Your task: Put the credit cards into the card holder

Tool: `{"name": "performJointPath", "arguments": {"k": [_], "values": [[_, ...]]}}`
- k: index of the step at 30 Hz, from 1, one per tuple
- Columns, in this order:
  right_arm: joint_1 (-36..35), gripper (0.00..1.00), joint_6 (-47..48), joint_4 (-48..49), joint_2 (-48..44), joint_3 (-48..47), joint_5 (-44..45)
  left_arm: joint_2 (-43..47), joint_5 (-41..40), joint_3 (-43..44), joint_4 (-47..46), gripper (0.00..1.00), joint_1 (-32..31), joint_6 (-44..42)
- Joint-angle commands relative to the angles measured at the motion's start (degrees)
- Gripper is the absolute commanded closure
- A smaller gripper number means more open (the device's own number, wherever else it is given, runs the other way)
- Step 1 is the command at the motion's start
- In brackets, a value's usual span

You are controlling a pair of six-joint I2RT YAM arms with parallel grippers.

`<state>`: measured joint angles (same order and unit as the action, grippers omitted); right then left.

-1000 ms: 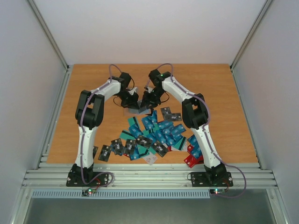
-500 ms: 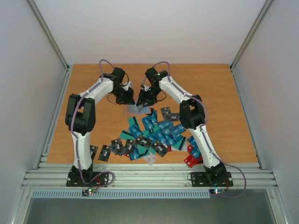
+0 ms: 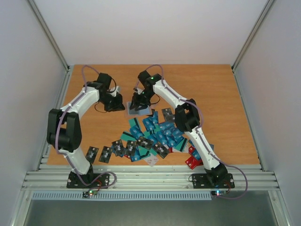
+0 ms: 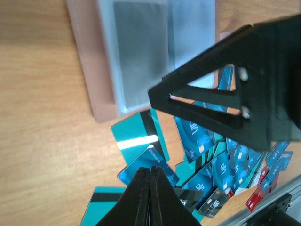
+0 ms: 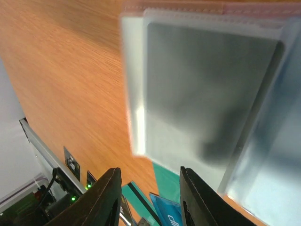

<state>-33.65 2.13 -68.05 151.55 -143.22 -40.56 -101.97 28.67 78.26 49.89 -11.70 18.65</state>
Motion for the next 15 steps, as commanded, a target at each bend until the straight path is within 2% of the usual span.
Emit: {"name": "performJointPath", "arguments": {"k": [1,8,15], "values": [[-1.23,0.65,-2.04,0.62,2.54,-1.89,-1.73,6.10,-0.87,-4.59,-1.78,0.95,0.44,-0.61],[-1.38,0.64,-4.78,0.67,2.59,-5.13,-2.80,11.75,-1.54,-9.64,-2.68,0.94,0.54,-0.58],[-1.37,0.64,-3.22,-0.95,-1.87,-5.16,-1.77,13.92,-2.58,-8.20,-0.38,0.88,0.54,-1.63]]}}
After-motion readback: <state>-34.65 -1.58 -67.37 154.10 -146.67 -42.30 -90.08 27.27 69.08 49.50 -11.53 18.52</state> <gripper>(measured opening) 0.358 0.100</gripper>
